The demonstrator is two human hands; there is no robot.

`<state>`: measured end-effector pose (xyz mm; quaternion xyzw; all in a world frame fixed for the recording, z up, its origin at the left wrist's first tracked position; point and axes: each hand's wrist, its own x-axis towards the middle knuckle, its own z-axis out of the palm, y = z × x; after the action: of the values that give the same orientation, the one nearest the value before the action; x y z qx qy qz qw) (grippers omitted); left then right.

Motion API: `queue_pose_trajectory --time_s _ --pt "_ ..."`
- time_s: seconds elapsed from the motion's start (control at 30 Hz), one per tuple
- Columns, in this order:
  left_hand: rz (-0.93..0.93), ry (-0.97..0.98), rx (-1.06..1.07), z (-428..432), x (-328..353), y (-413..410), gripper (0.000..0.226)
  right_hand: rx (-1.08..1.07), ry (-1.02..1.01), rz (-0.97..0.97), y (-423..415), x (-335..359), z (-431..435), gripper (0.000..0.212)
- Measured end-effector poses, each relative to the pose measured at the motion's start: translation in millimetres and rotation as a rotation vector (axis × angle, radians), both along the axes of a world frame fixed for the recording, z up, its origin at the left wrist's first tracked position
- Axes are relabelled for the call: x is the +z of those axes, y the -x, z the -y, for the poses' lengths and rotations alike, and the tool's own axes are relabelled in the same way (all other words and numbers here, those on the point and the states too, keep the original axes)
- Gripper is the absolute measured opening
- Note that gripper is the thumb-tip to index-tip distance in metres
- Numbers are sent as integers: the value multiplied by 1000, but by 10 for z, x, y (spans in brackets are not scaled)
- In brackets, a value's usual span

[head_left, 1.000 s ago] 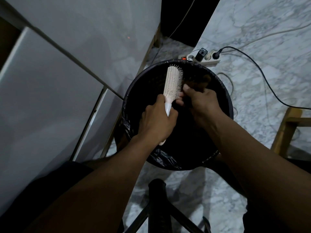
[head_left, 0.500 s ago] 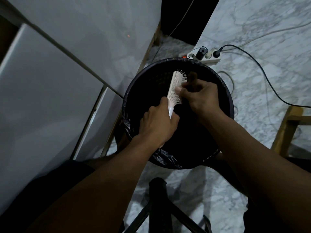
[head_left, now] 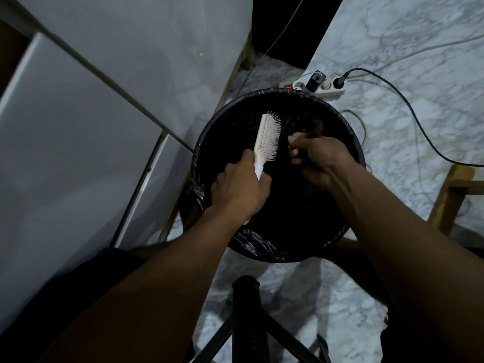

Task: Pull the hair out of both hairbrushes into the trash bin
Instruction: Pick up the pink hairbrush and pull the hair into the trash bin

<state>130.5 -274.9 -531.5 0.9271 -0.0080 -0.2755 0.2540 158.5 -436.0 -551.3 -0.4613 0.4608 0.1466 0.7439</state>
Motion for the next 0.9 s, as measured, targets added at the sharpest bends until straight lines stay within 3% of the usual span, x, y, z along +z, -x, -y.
queue_pose_trajectory --time_s 0.23,0.33,0.43,0.53,0.6,0.77,0.9 --pt "-24 -217 -27 -50 -42 -12 36 42 -51 35 -21 146 19 18" --pt "-19 -200 -10 -52 -32 -18 35 248 187 -15 -8 218 51 13" --pt "-14 -144 10 -35 -15 -28 32 494 356 -129 60 154 43 47" --pt "-54 -8 41 -27 -40 -37 28 507 371 -112 77 78 -8 85" --pt "-89 123 66 -10 -61 -35 21 486 375 -45 71 36 -53 78" --pt "-100 224 66 7 -98 -8 16 314 370 57 126 -47 -139 26" --pt "-92 249 94 8 -86 -31 16 249 427 80 158 -69 -143 28"
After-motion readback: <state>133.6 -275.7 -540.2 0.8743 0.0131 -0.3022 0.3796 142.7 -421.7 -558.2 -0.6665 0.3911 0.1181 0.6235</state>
